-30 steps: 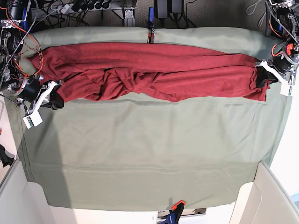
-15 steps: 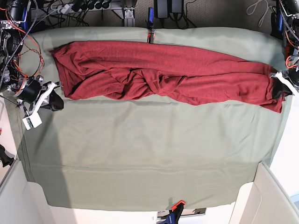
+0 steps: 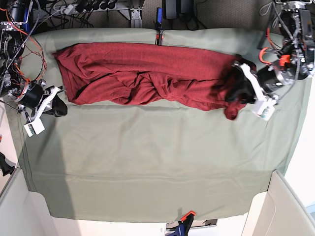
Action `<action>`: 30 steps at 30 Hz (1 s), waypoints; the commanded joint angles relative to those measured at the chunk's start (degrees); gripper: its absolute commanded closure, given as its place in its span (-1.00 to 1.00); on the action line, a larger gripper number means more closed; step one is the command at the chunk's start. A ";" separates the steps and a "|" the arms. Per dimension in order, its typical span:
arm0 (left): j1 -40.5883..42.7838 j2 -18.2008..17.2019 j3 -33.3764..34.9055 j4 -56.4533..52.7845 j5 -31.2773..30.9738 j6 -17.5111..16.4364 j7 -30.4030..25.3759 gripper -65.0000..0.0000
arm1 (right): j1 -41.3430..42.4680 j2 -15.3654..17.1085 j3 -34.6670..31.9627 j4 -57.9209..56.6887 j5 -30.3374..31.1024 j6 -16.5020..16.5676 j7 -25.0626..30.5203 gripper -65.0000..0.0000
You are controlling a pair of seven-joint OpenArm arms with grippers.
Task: Fold the T-shirt properly
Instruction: 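Lift the strip end with the left gripper and fold it toward the middle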
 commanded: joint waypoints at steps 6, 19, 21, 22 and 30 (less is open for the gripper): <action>-0.96 3.48 6.64 1.01 -0.68 -0.30 -1.42 1.00 | 0.76 0.76 0.31 0.96 0.57 0.33 1.70 1.00; -1.09 6.03 8.35 1.01 -7.54 -0.30 -0.24 1.00 | 0.76 0.76 0.31 0.96 -0.70 0.33 2.12 1.00; -1.09 6.03 8.68 1.01 -10.23 -0.30 1.27 1.00 | 0.76 0.76 0.31 0.96 -0.92 0.33 2.10 1.00; -1.07 6.03 8.92 1.01 -10.60 -0.30 1.25 1.00 | 0.76 0.76 0.31 0.96 -0.90 0.33 2.10 1.00; -1.09 6.16 11.34 1.01 -12.37 -0.30 5.53 -0.03 | 0.76 0.76 0.31 0.96 -0.90 0.33 2.12 0.87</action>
